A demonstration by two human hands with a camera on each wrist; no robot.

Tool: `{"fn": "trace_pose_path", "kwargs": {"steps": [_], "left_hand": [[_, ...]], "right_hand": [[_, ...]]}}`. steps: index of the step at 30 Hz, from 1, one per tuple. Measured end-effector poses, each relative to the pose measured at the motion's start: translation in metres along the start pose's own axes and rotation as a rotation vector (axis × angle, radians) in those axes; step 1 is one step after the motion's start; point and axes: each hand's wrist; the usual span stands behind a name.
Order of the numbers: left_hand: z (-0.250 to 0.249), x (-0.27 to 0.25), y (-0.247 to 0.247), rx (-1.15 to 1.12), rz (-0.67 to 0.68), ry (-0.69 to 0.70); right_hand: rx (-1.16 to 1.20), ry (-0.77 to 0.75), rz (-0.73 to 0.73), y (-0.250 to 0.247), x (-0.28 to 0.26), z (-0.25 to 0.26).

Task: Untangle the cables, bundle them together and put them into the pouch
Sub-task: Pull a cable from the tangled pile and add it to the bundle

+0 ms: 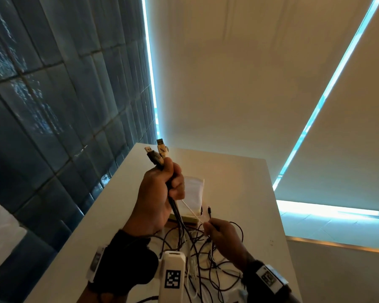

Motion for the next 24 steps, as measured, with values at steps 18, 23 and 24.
{"fn": "trace_pose_path", "kwargs": {"steps": [18,23,24], "left_hand": [[0.002,-0.005,0.008,-0.199,0.070,-0.055],[-0.003,-0.003,0.007,-0.162,0.090,-0.016],[-0.003,-0.003,0.007,-0.139,0.090,-0.010]], "right_hand": [[0.596,-0.278,0.339,-0.032,-0.024,0.090],[0.579,-0.225,0.352,-0.024,-0.021,0.068],[0.556,-0.204,0.338,-0.020,-0.020,0.062]]}}
Point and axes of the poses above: each hand's wrist, its own x-axis towards the middle knuckle, its own y-axis out of the palm, z = x × y, and after that the axes turned 14 degrees about z, right-handed
